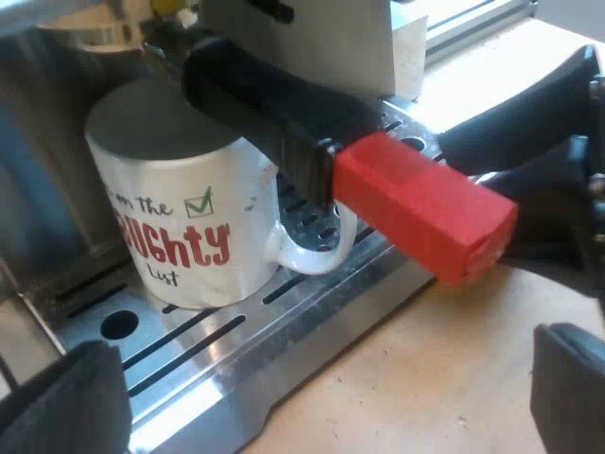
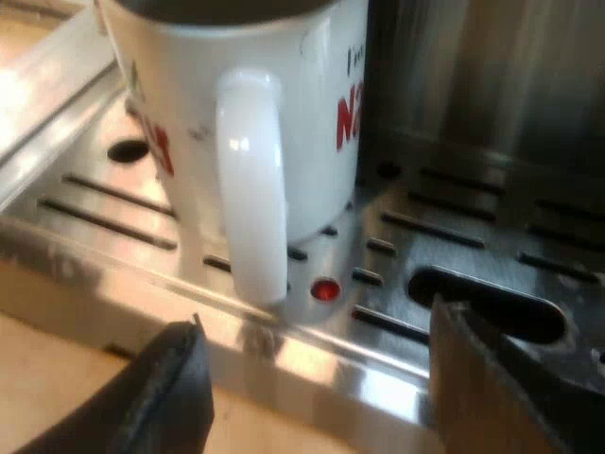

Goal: Place mug into machine

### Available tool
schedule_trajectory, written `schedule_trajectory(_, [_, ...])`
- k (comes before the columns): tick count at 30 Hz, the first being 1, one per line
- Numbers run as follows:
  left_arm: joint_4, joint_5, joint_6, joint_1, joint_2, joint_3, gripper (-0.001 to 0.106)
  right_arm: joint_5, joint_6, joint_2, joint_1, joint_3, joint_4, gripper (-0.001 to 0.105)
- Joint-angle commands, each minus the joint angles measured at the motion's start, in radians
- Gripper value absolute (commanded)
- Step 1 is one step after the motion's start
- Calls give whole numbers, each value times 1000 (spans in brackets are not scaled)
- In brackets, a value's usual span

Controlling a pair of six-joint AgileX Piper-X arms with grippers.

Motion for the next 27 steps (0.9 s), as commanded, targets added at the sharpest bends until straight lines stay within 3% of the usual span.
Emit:
schedule_trajectory(1, [48, -11, -10, -8, -47, -30, 87, 9, -1, -67, 19, 1, 78, 54])
schedule_trajectory(6, [130, -11, -10, -8, -159, -66, 87, 31, 40, -172, 43, 1, 187, 51])
schedule_trajectory(12, [221, -8, -10, -8, -266, -125, 87, 50, 34, -275, 85, -6, 247, 27])
schedule_trajectory(13, [228, -4, -10, -8, -277, -136, 87, 50, 31, -310, 106, -5, 247, 14])
schedule_trajectory(16, [244, 6, -10, -8, -294, -168, 87, 52, 32, -335, 129, -7, 247, 1])
schedule_trajectory(19, [261, 22, -10, -8, -294, -202, 87, 59, 32, -349, 166, -26, 244, 0])
schedule_trajectory(23, [254, 22, -10, -8, -294, -231, 87, 143, 32, -342, 199, -85, 242, 0])
schedule_trajectory(27, [254, 24, -10, -8, -294, -237, 87, 144, 32, -329, 199, -133, 209, 0])
